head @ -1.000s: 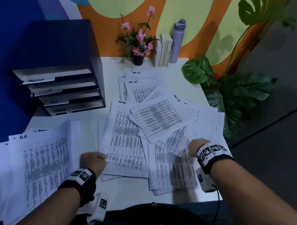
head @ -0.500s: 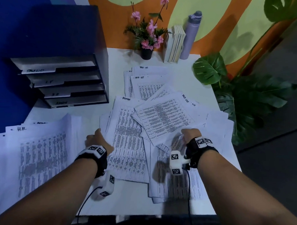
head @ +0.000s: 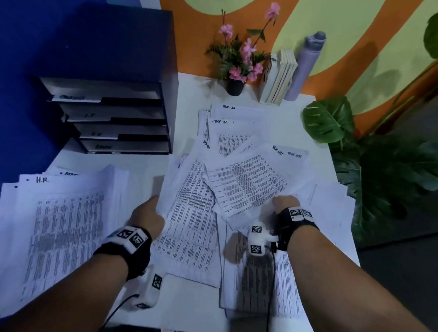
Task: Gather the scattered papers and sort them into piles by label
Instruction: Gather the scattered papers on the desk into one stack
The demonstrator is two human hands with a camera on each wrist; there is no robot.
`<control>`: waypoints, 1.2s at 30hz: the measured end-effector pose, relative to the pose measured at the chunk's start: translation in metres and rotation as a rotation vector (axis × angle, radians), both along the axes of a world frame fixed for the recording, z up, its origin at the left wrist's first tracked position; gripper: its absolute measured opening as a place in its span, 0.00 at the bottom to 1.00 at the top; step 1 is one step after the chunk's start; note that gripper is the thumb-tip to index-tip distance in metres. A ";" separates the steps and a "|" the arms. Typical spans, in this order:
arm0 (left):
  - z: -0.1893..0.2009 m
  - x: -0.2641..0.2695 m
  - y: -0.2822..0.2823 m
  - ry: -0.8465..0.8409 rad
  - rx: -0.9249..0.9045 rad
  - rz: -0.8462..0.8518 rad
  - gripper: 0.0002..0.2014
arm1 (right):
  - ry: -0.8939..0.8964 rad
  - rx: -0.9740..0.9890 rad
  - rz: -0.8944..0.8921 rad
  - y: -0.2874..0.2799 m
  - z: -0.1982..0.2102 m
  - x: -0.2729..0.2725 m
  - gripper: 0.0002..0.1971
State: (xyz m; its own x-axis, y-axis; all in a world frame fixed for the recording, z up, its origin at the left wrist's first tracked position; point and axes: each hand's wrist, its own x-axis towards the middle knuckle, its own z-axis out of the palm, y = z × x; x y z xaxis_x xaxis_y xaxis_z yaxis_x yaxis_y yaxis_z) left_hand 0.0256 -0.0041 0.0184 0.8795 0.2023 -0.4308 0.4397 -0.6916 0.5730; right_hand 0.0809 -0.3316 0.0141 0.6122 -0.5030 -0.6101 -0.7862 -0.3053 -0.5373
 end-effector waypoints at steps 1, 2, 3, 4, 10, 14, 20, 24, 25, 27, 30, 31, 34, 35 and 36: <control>0.006 0.001 0.003 -0.037 0.024 0.015 0.22 | 0.000 -0.037 -0.016 -0.003 -0.001 -0.004 0.20; 0.015 0.002 0.007 -0.078 0.052 0.032 0.25 | -0.017 0.004 -0.102 -0.001 0.005 -0.012 0.20; 0.025 0.002 0.010 -0.132 0.083 0.047 0.26 | -0.014 -0.033 0.017 -0.003 0.005 -0.022 0.19; 0.036 0.003 0.013 -0.196 0.111 0.061 0.26 | 0.034 -0.111 0.160 -0.001 0.013 -0.038 0.19; 0.099 0.006 0.024 -0.585 0.219 0.151 0.21 | 0.033 -0.177 0.000 -0.024 -0.009 -0.078 0.19; 0.117 0.006 0.016 -0.694 0.131 0.185 0.14 | 0.023 -0.172 0.016 -0.036 -0.008 -0.099 0.24; 0.108 -0.002 0.003 -0.845 0.058 0.240 0.18 | -0.045 -0.194 -0.012 -0.039 -0.007 -0.121 0.25; 0.126 0.008 0.007 -0.997 -0.067 0.251 0.19 | -0.227 -0.310 -0.100 -0.052 -0.002 -0.125 0.10; 0.131 0.015 0.010 -1.021 -0.093 0.269 0.18 | -0.284 -0.328 -0.139 -0.055 0.005 -0.124 0.11; 0.134 0.028 0.014 -1.023 -0.104 0.314 0.13 | -0.355 -0.363 -0.196 -0.064 0.016 -0.123 0.03; 0.113 0.037 0.009 -0.747 -0.064 0.322 0.11 | -0.294 -0.335 -0.211 -0.076 0.020 -0.124 0.02; 0.100 0.036 0.005 -0.630 -0.054 0.297 0.10 | -0.244 -0.326 -0.194 -0.079 0.018 -0.125 0.03; 0.051 0.036 -0.005 -0.290 0.003 0.169 0.11 | -0.123 -0.251 -0.139 -0.083 0.003 -0.134 0.12; 0.036 0.035 -0.007 -0.198 0.030 0.119 0.12 | -0.104 -0.229 -0.120 -0.082 -0.003 -0.138 0.13; 0.025 0.034 -0.009 -0.117 0.051 0.090 0.13 | -0.094 -0.205 -0.112 -0.079 -0.005 -0.141 0.12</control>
